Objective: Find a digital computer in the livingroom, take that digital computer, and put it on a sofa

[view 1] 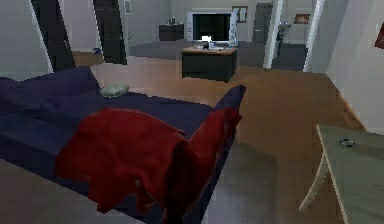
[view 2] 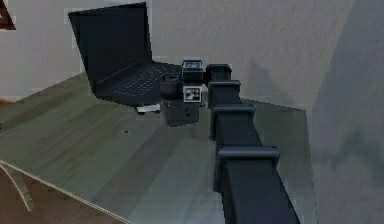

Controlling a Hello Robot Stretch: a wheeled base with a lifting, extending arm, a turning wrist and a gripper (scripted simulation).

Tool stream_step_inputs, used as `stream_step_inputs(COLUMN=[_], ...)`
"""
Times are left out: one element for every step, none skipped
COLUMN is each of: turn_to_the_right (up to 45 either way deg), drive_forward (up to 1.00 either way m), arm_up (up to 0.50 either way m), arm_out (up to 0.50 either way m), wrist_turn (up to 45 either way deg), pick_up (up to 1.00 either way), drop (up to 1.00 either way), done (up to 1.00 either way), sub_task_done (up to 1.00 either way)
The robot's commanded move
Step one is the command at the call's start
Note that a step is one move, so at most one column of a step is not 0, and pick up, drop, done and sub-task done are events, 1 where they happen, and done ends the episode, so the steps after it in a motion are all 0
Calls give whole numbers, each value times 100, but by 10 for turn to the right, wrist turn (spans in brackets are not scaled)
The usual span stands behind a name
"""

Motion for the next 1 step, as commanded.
stream_step_inputs(turn_to_the_right=[0], drive_forward=[0], arm_up=[0], arm_out=[0], wrist_turn=[-450], pick_up=[0], drop=[0], done=[0], sub_task_done=[0])
